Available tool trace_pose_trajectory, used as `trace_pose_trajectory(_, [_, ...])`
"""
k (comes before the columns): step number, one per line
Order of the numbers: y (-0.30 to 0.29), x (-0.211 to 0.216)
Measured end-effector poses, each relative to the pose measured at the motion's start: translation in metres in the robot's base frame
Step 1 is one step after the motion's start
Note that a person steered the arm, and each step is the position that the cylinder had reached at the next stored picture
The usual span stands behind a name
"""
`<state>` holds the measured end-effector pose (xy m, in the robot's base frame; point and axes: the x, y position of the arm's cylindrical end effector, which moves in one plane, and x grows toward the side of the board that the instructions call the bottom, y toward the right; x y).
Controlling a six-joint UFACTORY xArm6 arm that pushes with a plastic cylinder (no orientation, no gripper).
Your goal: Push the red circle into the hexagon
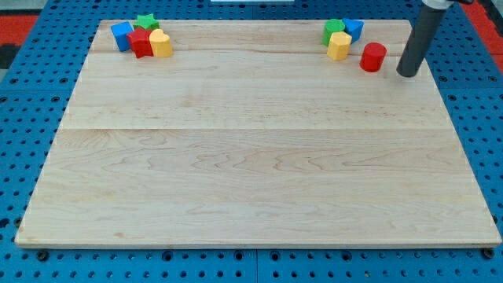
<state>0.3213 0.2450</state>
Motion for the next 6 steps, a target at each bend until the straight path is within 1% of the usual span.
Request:
trace_pose_trajectory(2, [-0.057,-0.03])
trace_pose_trajectory(3, [-0.045,-0.02])
trace_pose_trajectory(4, [-0.002,-0.001])
trace_pose_trajectory(6, [0.01,-0.001])
